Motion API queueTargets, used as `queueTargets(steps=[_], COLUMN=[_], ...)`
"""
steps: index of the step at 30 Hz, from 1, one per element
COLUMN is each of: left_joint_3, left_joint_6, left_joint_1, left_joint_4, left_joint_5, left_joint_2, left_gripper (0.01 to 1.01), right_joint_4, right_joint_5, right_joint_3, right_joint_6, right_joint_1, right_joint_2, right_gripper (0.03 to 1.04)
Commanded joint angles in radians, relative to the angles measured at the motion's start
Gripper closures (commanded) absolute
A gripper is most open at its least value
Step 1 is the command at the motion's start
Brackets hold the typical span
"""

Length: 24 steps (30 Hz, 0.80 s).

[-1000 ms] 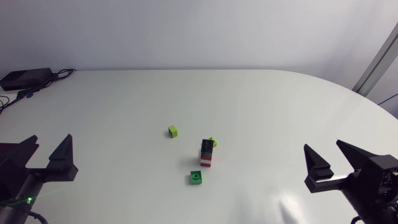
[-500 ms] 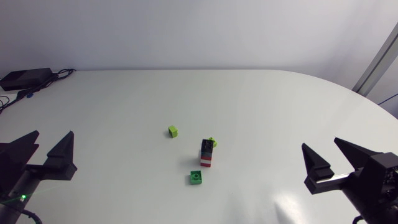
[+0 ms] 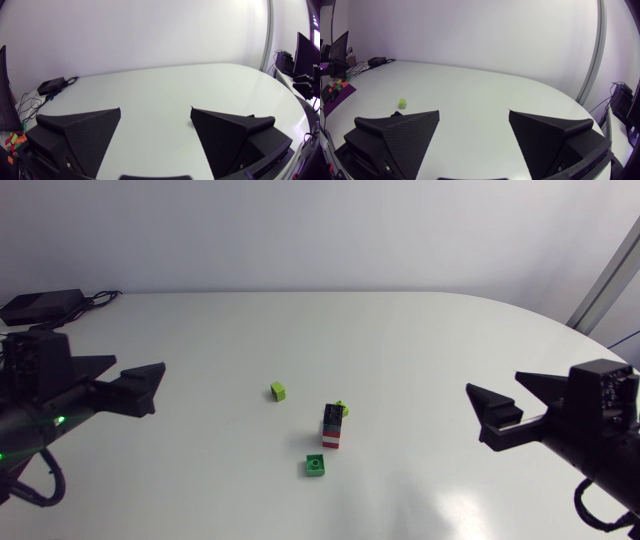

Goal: Disassemble duplo

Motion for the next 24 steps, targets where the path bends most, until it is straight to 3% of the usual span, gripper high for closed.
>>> queueTargets(steps=[1, 9, 13, 16, 19, 21, 24], left_joint_3=[0.08, 0.287, 0.347, 0.389, 0.421, 0.441, 0.484], left_joint_6=[-0.018, 0.016, 0.062, 0.167, 0.348, 0.361, 0.483], left_joint_1=[-0.006, 0.025, -0.01, -0.056, -0.122, -0.173, -0.228], left_joint_4=[-0.008, -0.074, -0.095, -0.094, -0.098, -0.104, -0.16], left_joint_5=[0.016, 0.223, 0.262, 0.329, 0.32, 0.279, 0.163], left_joint_2=[0.155, 0.503, 0.601, 0.675, 0.722, 0.738, 0.777], left_gripper=[0.077, 0.105, 0.107, 0.167, 0.175, 0.175, 0.115], right_joint_4=[0.008, 0.019, -0.007, -0.019, -0.021, -0.03, -0.073], right_joint_5=[-0.037, -0.149, -0.203, -0.24, -0.283, -0.287, -0.317], right_joint_3=[0.044, 0.109, 0.164, 0.209, 0.235, 0.247, 0.261], right_joint_6=[0.044, 0.108, 0.113, 0.07, 0.053, 0.047, 0.038], right_joint_1=[0.006, 0.006, -0.001, -0.012, -0.027, -0.031, -0.029], right_joint_2=[0.091, 0.34, 0.472, 0.572, 0.631, 0.659, 0.688], right_gripper=[0.07, 0.07, 0.07, 0.07, 0.07, 0.07, 0.07])
